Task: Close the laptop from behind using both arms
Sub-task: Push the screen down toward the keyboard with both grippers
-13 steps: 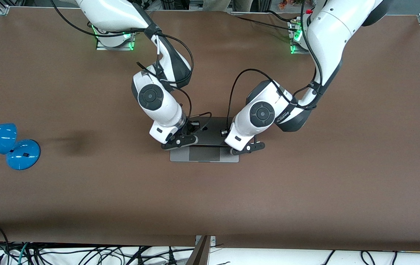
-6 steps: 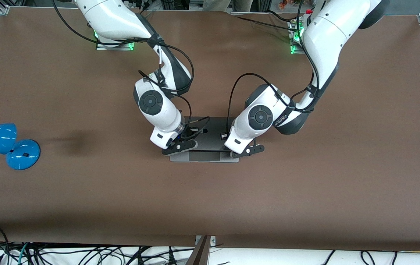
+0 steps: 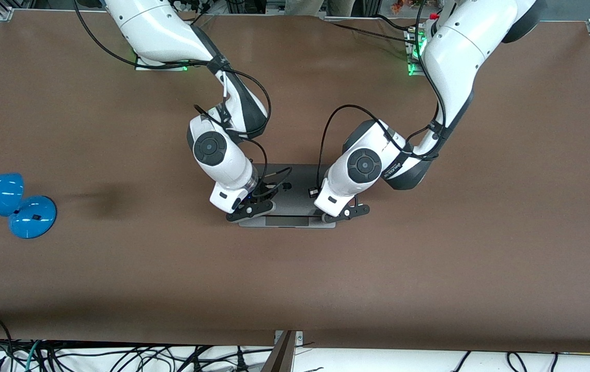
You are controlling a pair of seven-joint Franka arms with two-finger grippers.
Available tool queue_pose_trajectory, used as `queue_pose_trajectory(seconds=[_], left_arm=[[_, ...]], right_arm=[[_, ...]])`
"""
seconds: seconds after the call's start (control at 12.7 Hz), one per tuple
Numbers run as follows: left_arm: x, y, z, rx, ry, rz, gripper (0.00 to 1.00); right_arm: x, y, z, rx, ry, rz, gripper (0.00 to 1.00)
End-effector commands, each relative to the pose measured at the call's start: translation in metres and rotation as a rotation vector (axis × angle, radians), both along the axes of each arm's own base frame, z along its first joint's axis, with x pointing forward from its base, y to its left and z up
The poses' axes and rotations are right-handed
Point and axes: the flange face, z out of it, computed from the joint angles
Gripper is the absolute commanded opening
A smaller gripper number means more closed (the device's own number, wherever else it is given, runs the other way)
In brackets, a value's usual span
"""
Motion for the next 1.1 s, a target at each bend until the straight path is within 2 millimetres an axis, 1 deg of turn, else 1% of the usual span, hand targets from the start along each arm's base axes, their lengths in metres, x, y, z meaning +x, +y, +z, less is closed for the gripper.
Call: queue_pose_trajectory(seconds=[0.0,0.16,0.39,0.55,0.71,0.79,0.87,1.02], left_arm=[[0.007,-0.005,-0.009,0.020,-0.036,-0.009,0.00],[0.007,-0.006,-0.018,0.027,-0.047,-0.009,0.00],[0.007,-0.009,-0.033,0.022,-0.062,-0.007,0.00],[0.005,-0.010,-0.044,0.045,-0.071,-0.011,0.00],[0.006,-0.011,-0.045,0.037,-0.083,-0.009,0.00],[0.005,-0.011,-0.050,0.035,-0.081,-0.008,0.00],[0.005,-0.012,-0.052,0.032,-0.086,-0.007,0.00],[0.005,-0.011,-0.055,0.035,-0.082,-0.006,0.00]], right_arm=[[0.005,-0.003,-0.009,0.004,-0.035,0.026,0.06],[0.006,-0.002,-0.010,0.008,-0.045,0.026,0.06],[0.011,-0.009,-0.026,0.001,-0.061,0.058,0.06],[0.011,-0.010,-0.030,0.002,-0.066,0.060,0.06],[0.013,-0.014,-0.037,-0.003,-0.068,0.073,0.05],[0.015,-0.016,-0.042,-0.001,-0.086,0.089,0.06],[0.018,-0.019,-0.052,0.001,-0.106,0.102,0.06],[0.019,-0.020,-0.054,0.003,-0.120,0.105,0.06]])
